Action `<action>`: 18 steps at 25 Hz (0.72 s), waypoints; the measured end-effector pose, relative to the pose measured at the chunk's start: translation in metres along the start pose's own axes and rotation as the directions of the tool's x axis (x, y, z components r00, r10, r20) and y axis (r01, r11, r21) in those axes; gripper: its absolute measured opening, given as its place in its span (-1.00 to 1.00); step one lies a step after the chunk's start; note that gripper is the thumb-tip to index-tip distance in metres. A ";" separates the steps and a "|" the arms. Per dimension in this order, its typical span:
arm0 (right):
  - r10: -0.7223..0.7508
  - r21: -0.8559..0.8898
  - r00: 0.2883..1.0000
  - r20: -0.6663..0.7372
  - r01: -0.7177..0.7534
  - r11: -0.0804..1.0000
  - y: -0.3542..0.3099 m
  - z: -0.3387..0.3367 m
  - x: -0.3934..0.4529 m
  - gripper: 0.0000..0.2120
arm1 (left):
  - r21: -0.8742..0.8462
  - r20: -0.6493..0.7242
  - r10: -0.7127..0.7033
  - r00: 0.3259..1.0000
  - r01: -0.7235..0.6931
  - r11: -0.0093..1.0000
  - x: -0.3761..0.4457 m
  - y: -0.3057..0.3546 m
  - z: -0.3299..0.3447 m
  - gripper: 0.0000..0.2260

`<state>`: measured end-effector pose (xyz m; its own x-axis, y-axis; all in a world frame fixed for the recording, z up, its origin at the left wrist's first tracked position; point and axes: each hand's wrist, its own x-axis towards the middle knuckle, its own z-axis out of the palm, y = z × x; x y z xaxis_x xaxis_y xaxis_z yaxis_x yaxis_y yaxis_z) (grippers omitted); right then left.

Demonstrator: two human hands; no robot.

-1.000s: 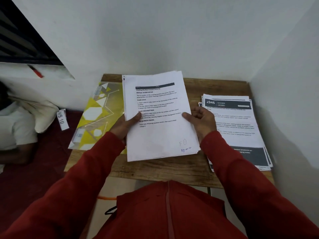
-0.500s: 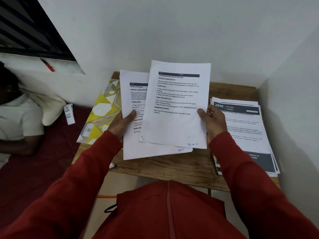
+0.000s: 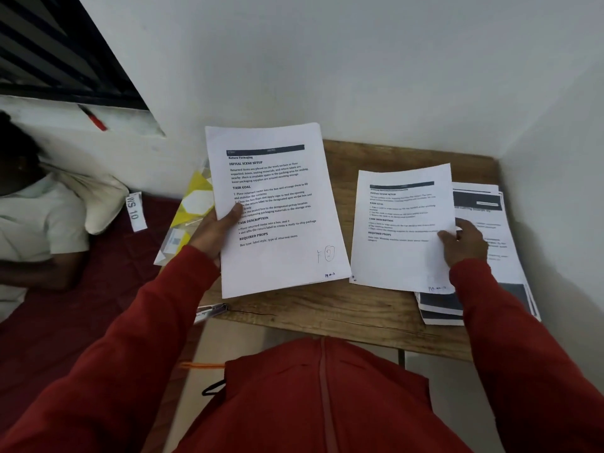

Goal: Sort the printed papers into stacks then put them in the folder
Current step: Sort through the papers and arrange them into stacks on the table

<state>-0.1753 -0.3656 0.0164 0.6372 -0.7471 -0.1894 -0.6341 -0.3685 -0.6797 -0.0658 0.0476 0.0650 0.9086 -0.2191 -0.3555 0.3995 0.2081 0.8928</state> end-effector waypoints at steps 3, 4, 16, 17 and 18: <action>-0.102 -0.261 0.985 -0.138 0.063 0.963 -0.007 0.001 -0.011 -0.45 | -0.007 0.030 -0.003 1.000 0.003 1.000 -0.001 0.002 0.002 -0.77; -0.153 -0.181 0.980 -0.124 0.129 0.975 -0.020 0.003 -0.021 -0.47 | -0.015 0.038 -0.009 0.999 0.010 1.000 -0.001 0.002 0.004 -0.79; -0.195 0.634 0.916 0.350 -0.078 0.770 -0.093 0.045 -0.097 -0.81 | 0.072 0.101 -0.057 0.993 0.050 0.996 0.004 -0.016 0.025 -0.55; -0.189 0.630 0.919 0.346 -0.078 0.772 -0.092 0.044 -0.096 -0.79 | 0.070 0.107 -0.062 0.992 0.055 0.996 0.004 -0.017 0.024 -0.53; -0.187 0.627 0.919 0.348 -0.080 0.775 -0.090 0.044 -0.096 -0.80 | 0.073 0.113 -0.065 0.991 0.057 0.996 0.004 -0.017 0.023 -0.52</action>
<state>-0.1600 -0.2361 0.0650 0.8563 -0.4250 -0.2936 -0.2675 0.1214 -0.9559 -0.0715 0.0210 0.0543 0.8612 -0.3386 -0.3791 0.4404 0.1248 0.8891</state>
